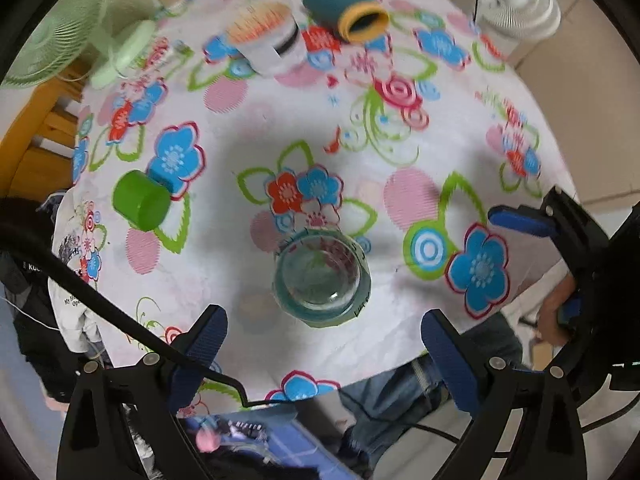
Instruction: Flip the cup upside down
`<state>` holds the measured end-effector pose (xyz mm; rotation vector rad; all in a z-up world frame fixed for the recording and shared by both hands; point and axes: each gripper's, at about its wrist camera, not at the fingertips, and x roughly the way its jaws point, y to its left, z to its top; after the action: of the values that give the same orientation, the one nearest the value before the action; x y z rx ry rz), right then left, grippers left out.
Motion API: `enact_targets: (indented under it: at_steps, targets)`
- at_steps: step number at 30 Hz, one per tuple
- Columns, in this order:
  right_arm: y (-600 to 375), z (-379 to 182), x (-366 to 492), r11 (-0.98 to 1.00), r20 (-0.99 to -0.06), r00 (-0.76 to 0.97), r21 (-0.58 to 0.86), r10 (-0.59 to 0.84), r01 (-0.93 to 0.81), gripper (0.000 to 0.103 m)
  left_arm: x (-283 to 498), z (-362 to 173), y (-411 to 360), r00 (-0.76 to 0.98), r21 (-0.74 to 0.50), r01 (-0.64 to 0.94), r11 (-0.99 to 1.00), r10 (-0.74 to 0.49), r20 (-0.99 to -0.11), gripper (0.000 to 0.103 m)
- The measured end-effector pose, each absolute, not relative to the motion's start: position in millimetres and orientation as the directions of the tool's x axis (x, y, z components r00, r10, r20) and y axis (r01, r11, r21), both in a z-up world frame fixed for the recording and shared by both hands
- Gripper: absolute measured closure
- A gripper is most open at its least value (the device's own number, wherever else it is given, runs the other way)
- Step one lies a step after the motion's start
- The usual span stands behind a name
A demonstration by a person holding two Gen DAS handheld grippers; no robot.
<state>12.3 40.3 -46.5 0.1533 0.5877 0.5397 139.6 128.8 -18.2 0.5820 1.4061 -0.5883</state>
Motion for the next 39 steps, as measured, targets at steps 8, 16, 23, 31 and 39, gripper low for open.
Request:
enact_targets:
  at_steps: [8, 16, 23, 31, 39]
  targets:
    - [43.4, -23.0, 14.1, 0.877, -0.488, 0.728, 0.261, 0.481, -0.404, 0.009, 127.1, 6.3, 155.9, 0.206, -0.02, 0.643, 0.766, -0.197, -0.959, 0.004]
    - [50.3, -12.4, 16.4, 0.902, -0.517, 0.74, 0.234, 0.431, -0.362, 0.009, 117.9, 18.1, 187.8, 0.361, -0.036, 0.589, 0.807, -0.302, -0.882, 0.004]
    - [56.0, 1.2, 17.9, 0.934, -0.537, 0.765, 0.192, 0.357, -0.301, 0.006, 115.9, 25.2, 207.2, 0.433, -0.139, 0.547, 0.825, -0.421, -0.797, 0.004]
    - [58.5, 23.5, 11.0, 0.96, -0.51, 0.813, 0.157, 0.28, -0.232, 0.002, 105.7, 28.3, 224.0, 0.517, -0.185, 0.517, 0.836, -0.477, -0.711, 0.003]
    - [70.3, 37.5, 4.4, 0.979, -0.497, 0.844, 0.105, 0.203, -0.174, 0.001, 93.0, 29.2, 241.8, 0.604, -0.206, 0.473, 0.857, -0.485, -0.632, 0.001]
